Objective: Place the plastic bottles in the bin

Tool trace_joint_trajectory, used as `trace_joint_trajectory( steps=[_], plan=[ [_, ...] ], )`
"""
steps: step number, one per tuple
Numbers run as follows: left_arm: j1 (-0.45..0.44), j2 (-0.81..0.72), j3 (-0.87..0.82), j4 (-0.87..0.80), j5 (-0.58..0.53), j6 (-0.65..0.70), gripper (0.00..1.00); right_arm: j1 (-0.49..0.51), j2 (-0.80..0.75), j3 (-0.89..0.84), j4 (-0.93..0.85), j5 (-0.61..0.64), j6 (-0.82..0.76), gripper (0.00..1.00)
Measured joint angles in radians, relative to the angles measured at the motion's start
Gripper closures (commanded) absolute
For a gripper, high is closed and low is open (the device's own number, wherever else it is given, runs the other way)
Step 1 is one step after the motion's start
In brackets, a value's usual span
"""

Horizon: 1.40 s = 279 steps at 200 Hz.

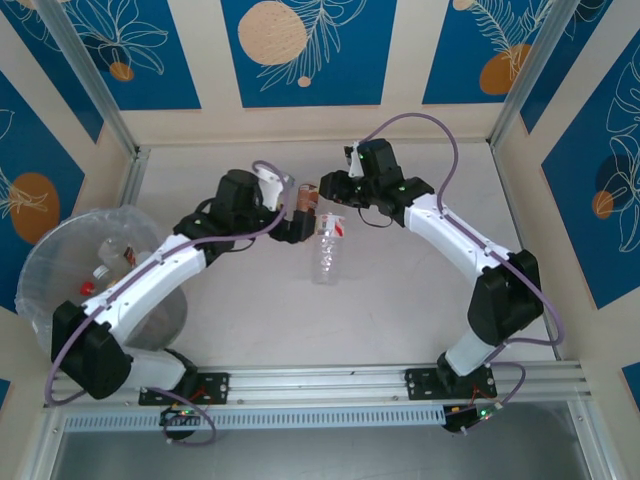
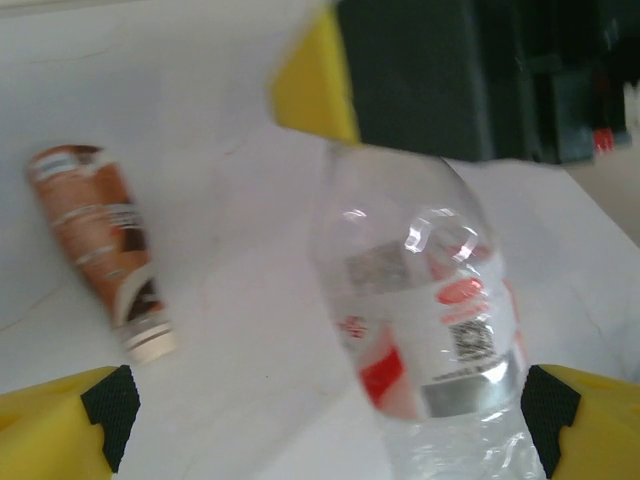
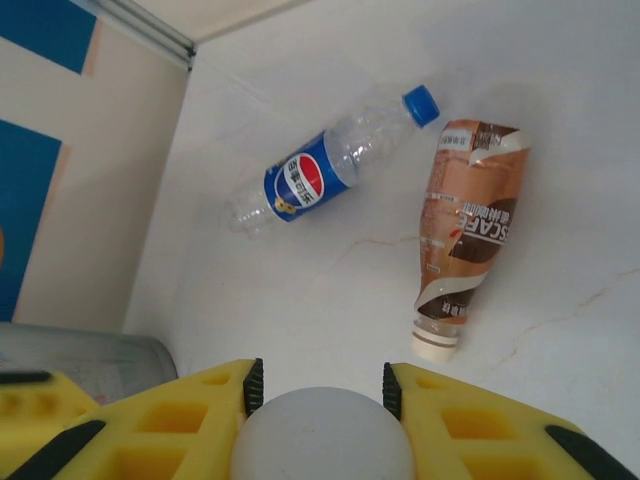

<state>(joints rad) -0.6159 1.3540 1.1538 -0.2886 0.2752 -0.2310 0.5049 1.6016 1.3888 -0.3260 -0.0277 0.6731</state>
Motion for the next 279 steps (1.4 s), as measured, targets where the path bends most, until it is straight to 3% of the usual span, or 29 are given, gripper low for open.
trace_joint_trajectory(
  steps=[37,118,179,222,262,279],
  plan=[
    [-0.076,0.065,-0.007,0.110,0.066,0.032,0.01,0.002,-0.090,-0.067,0.086,0.015,0.061,1.00],
    [-0.077,0.133,-0.031,0.252,0.147,-0.048,0.04,0.038,-0.179,-0.222,0.248,0.077,0.093,1.00],
    [-0.136,0.154,-0.027,0.232,0.055,-0.029,0.10,0.039,-0.179,-0.224,0.258,0.090,0.097,1.00],
    [-0.148,0.230,0.052,0.196,0.004,-0.022,0.24,0.024,-0.179,-0.226,0.248,0.140,0.101,1.00],
    [-0.148,0.240,0.053,0.198,0.004,-0.029,0.34,0.024,-0.181,-0.226,0.224,0.163,0.101,0.90],
    [-0.148,0.240,0.053,0.201,0.004,-0.031,0.34,0.024,-0.187,-0.226,0.220,0.167,0.101,0.76]
  ],
)
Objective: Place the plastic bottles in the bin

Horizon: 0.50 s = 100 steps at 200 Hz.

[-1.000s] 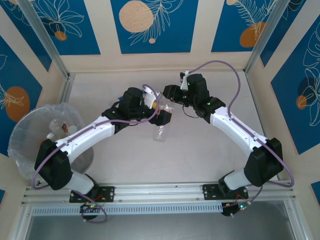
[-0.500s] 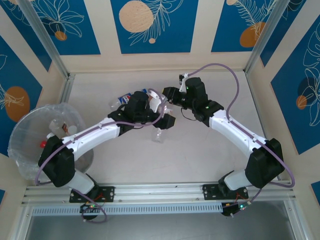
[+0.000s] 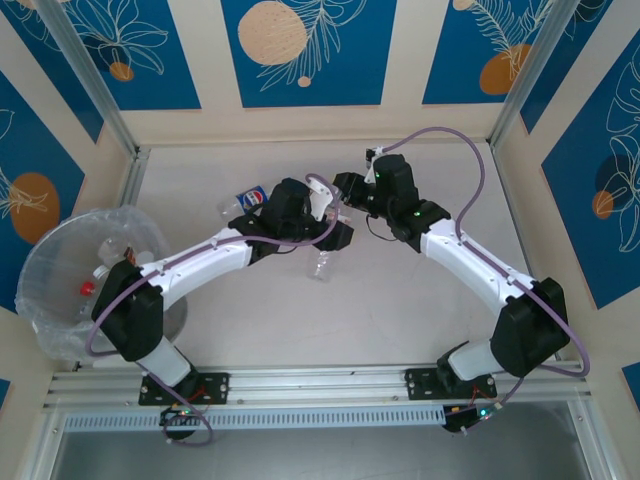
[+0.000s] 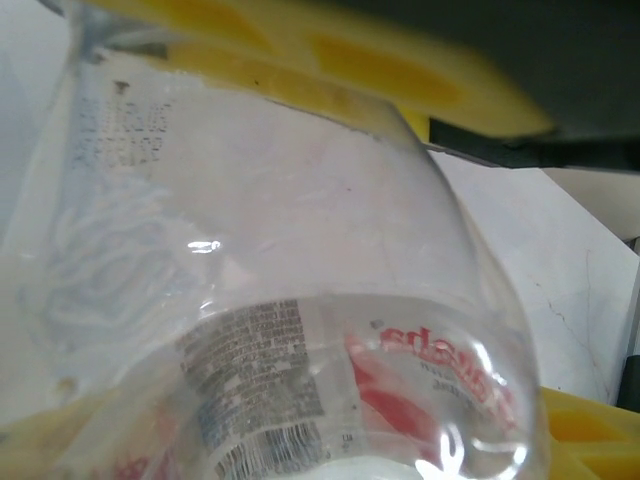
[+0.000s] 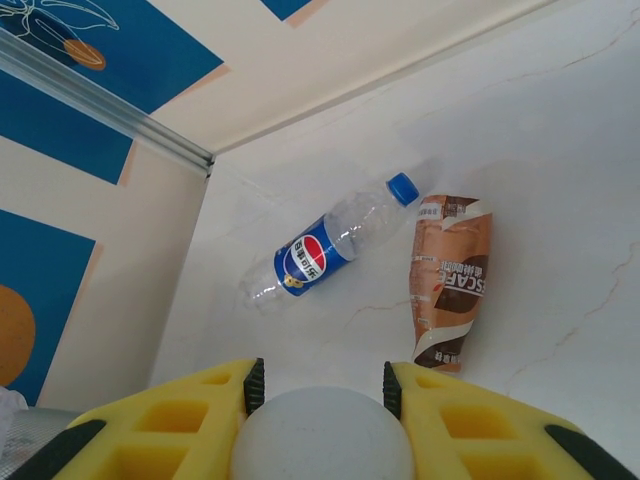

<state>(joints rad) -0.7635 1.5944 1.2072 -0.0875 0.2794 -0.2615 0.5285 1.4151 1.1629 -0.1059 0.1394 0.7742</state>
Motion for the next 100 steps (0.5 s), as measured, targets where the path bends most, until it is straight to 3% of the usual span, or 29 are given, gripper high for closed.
trace_joint_trajectory(
  steps=[10,33,87,100],
  plan=[
    [0.000,0.000,0.000,0.003,0.000,-0.001,0.35,0.000,-0.003,0.000,-0.001,0.001,0.000,0.61],
    [0.000,0.000,0.004,0.008,0.000,-0.002,0.37,-0.010,-0.007,0.000,-0.016,0.011,-0.006,0.45],
    [0.000,0.000,0.019,0.013,0.004,-0.002,0.36,-0.023,-0.014,0.000,-0.026,0.025,0.000,0.32],
    [0.000,0.000,0.023,0.013,0.004,-0.002,0.37,-0.025,-0.018,-0.001,-0.030,0.029,0.004,0.25]
  ],
)
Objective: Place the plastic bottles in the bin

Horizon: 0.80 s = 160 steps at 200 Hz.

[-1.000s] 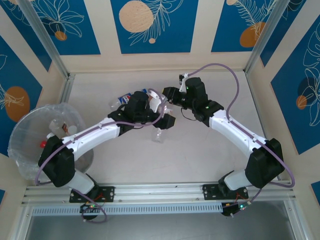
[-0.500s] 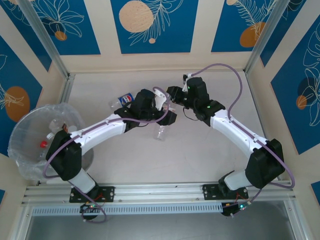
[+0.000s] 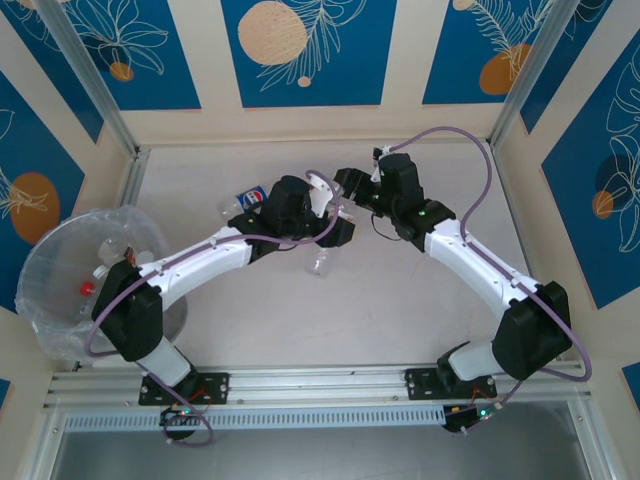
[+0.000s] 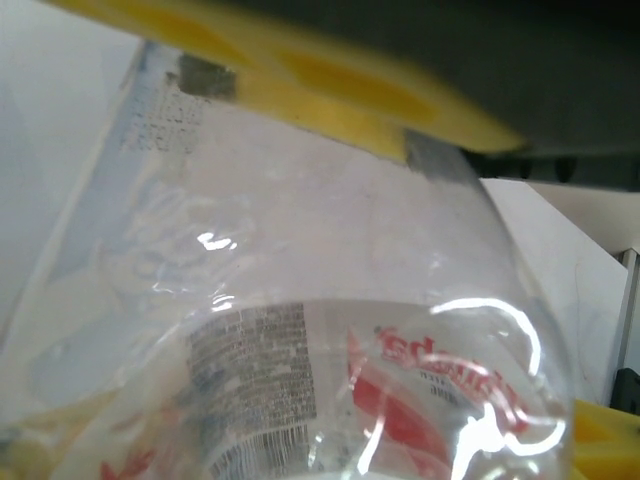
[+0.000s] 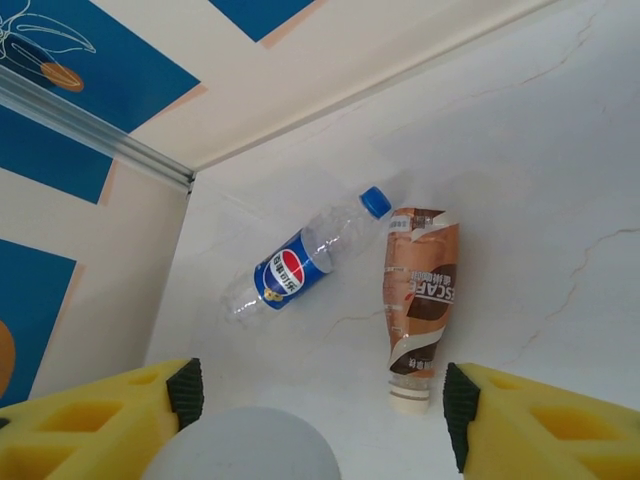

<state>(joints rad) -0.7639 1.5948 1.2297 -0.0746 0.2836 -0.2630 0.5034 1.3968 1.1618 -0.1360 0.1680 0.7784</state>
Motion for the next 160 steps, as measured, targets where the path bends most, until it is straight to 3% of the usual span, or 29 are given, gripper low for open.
trace_joint_trajectory(
  steps=[39,49,160],
  plan=[
    [0.000,0.011,0.017,0.001,0.005,0.002,0.37,-0.018,-0.019,-0.018,-0.008,0.003,0.024,0.12],
    [0.000,0.012,0.020,0.002,0.005,0.003,0.36,-0.021,-0.027,-0.026,-0.007,0.006,0.029,0.00],
    [0.000,0.011,0.020,-0.029,-0.004,0.008,0.36,-0.121,-0.160,-0.101,-0.008,-0.025,0.090,0.00]
  ],
)
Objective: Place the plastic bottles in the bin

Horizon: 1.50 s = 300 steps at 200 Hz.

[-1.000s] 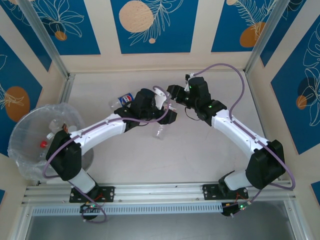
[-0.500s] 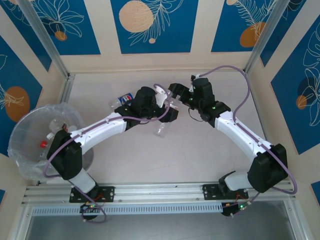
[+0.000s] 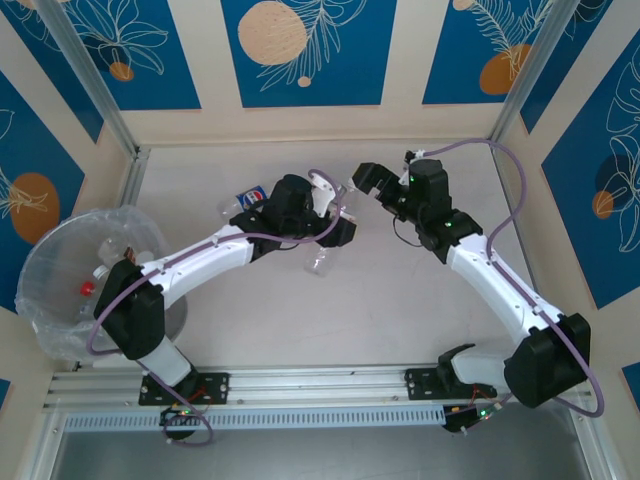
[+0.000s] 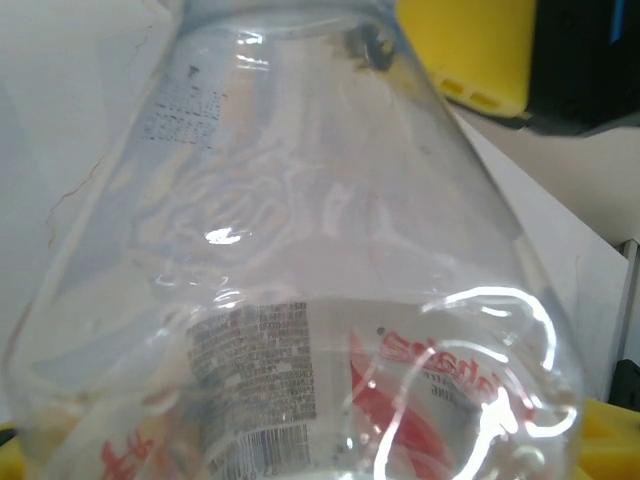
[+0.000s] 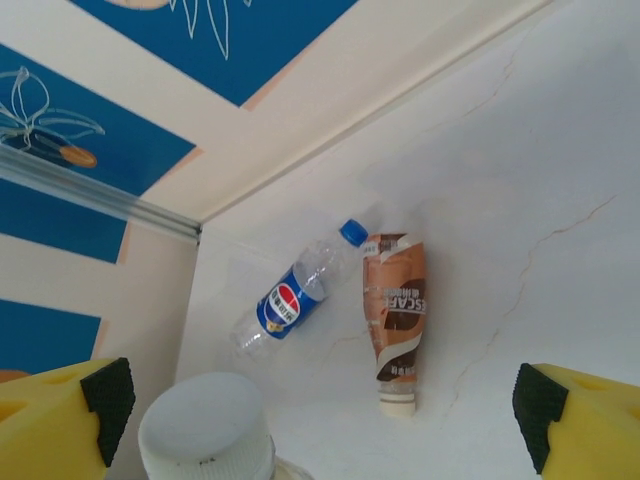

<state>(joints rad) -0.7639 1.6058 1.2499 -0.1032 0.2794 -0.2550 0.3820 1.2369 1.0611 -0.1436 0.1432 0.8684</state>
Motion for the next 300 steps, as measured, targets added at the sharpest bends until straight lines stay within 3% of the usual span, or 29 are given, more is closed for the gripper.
trace_joint_trajectory(
  steps=[110,157,225,300],
  plan=[
    [0.040,-0.086,-0.010,-0.082,-0.070,0.011,0.37,-0.047,-0.065,-0.045,-0.023,-0.029,-0.031,0.00],
    [0.118,-0.220,-0.026,-0.151,-0.126,0.021,0.37,0.008,-0.061,-0.122,0.024,-0.043,-0.019,0.00],
    [0.284,-0.375,-0.023,-0.313,-0.185,-0.005,0.38,0.056,0.070,-0.129,0.063,-0.070,0.014,0.00],
    [0.426,-0.499,0.171,-0.547,-0.201,-0.015,0.37,0.056,0.148,-0.074,0.076,-0.100,0.011,0.00]
  ],
)
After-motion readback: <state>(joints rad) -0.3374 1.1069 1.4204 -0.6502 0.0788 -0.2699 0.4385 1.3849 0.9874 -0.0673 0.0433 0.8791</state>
